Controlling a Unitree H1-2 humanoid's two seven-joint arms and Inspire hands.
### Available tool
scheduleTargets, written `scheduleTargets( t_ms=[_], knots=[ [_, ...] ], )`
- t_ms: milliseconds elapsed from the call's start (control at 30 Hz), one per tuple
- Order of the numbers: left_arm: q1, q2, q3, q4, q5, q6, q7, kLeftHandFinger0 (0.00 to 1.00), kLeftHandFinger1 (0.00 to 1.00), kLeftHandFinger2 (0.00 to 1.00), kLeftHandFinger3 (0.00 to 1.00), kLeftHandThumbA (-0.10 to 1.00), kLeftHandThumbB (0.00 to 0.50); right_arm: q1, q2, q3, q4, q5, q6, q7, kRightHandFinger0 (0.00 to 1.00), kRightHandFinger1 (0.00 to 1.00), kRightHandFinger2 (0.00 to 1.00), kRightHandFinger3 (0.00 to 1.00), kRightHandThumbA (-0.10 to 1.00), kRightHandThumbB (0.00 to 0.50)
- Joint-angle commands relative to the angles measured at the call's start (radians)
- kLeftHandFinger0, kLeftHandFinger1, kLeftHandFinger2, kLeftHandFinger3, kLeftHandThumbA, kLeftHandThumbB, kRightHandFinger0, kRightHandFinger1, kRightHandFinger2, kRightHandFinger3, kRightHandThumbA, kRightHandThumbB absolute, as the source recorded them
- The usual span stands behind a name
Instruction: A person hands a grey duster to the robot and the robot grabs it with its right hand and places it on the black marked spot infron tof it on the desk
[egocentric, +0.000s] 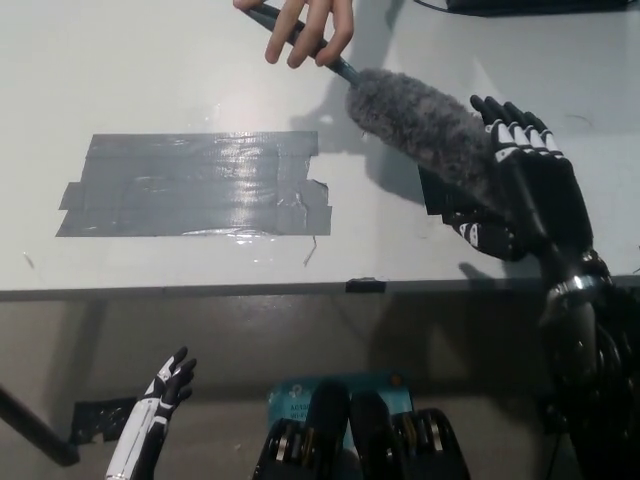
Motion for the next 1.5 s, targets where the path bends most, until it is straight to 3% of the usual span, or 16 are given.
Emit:
scheduleTargets(
  t_ms=[0, 633, 800, 867, 900, 933, 967, 1000, 1067, 1100, 1133, 1167, 1333, 1467],
  knots=[
    [-0.008, 0.008, 0.005, -0.03, -0.012, -0.018, -0.013, 1.0, 1.0, 1.0, 1.0, 1.0, 0.148, -0.073, -0.01, 0.013, 0.057, -0.019, 0.034, 0.011, 1.0, 1.0, 1.0, 1.0, 1.0, 0.432],
    [-0.033, 0.014, 0.002, -0.033, -0.002, -0.01, -0.019, 1.0, 1.0, 1.0, 1.0, 1.0, 0.172, -0.307, -0.009, 0.053, 0.285, -0.037, 0.074, -0.056, 1.0, 1.0, 1.0, 1.0, 1.0, 0.465],
    [-0.039, 0.015, 0.004, -0.028, -0.016, -0.007, -0.028, 1.0, 1.0, 1.0, 1.0, 1.0, 0.173, -0.327, -0.015, 0.053, 0.329, -0.034, 0.069, -0.09, 1.0, 1.0, 1.0, 1.0, 1.0, 0.428],
    [-0.043, 0.016, 0.003, -0.024, -0.014, -0.009, -0.027, 1.0, 1.0, 1.0, 1.0, 1.0, 0.17, -0.34, -0.005, 0.045, 0.398, -0.044, 0.047, -0.201, 1.0, 1.0, 1.0, 1.0, 0.98, 0.332],
    [-0.044, 0.015, 0.003, -0.024, -0.012, -0.009, -0.027, 1.0, 1.0, 1.0, 1.0, 1.0, 0.161, -0.345, 0.001, 0.039, 0.42, -0.039, 0.034, -0.24, 0.75, 0.73, 0.81, 0.97, 0.46, 0.258],
    [-0.043, 0.015, 0.003, -0.023, -0.012, -0.013, -0.028, 1.0, 1.0, 1.0, 1.0, 1.0, 0.16, -0.352, 0.003, 0.047, 0.493, -0.057, -0.018, -0.385, 0.15, 0.24, 0.4, 0.56, -0.05, 0.288],
    [-0.039, 0.015, 0.003, -0.024, -0.011, -0.013, -0.029, 1.0, 1.0, 1.0, 1.0, 1.0, 0.16, -0.35, 0.003, 0.05, 0.499, -0.059, -0.022, -0.398, 0.03, 0.15, 0.35, 0.49, -0.09, 0.304],
    [-0.037, 0.016, 0.002, -0.026, -0.011, -0.015, -0.03, 1.0, 1.0, 1.0, 1.0, 1.0, 0.147, -0.351, 0.002, 0.05, 0.542, -0.041, -0.043, -0.411, 0.0, 0.01, 0.17, 0.27, -0.1, 0.278],
    [-0.039, 0.017, 0.0, -0.025, -0.004, -0.019, -0.03, 1.0, 1.0, 1.0, 1.0, 1.0, 0.139, -0.349, -0.002, 0.046, 0.567, -0.024, -0.059, -0.426, 0.0, 0.09, 0.38, 0.36, -0.1, 0.264],
    [-0.039, 0.015, -0.001, -0.027, -0.003, -0.016, -0.029, 1.0, 1.0, 1.0, 1.0, 1.0, 0.139, -0.348, -0.005, 0.039, 0.585, -0.003, -0.085, -0.437, 0.0, 0.2, 0.62, 0.52, -0.1, 0.254],
    [-0.042, 0.016, -0.001, -0.026, -0.004, -0.016, -0.03, 1.0, 1.0, 1.0, 1.0, 1.0, 0.139, -0.348, -0.005, 0.036, 0.59, 0.006, -0.093, -0.442, 0.0, 0.29, 0.78, 0.67, -0.1, 0.243],
    [-0.045, 0.017, -0.002, -0.021, -0.004, -0.023, -0.031, 1.0, 1.0, 1.0, 1.0, 1.0, 0.138, -0.342, -0.006, 0.026, 0.578, 0.029, -0.103, -0.426, 0.0, 0.39, 0.85, 0.83, -0.1, 0.231],
    [-0.052, 0.017, 0.001, -0.023, -0.004, -0.012, -0.032, 1.0, 1.0, 1.0, 1.0, 1.0, 0.156, -0.342, -0.014, 0.018, 0.579, 0.055, -0.138, -0.452, 0.0, 0.54, 0.87, 1.0, -0.1, 0.19],
    [-0.049, 0.018, -0.001, -0.023, 0.002, -0.02, -0.033, 1.0, 1.0, 1.0, 1.0, 1.0, 0.154, -0.337, -0.025, 0.009, 0.579, 0.081, -0.161, -0.461, 0.01, 0.54, 0.86, 1.0, -0.1, 0.182]
  ],
)
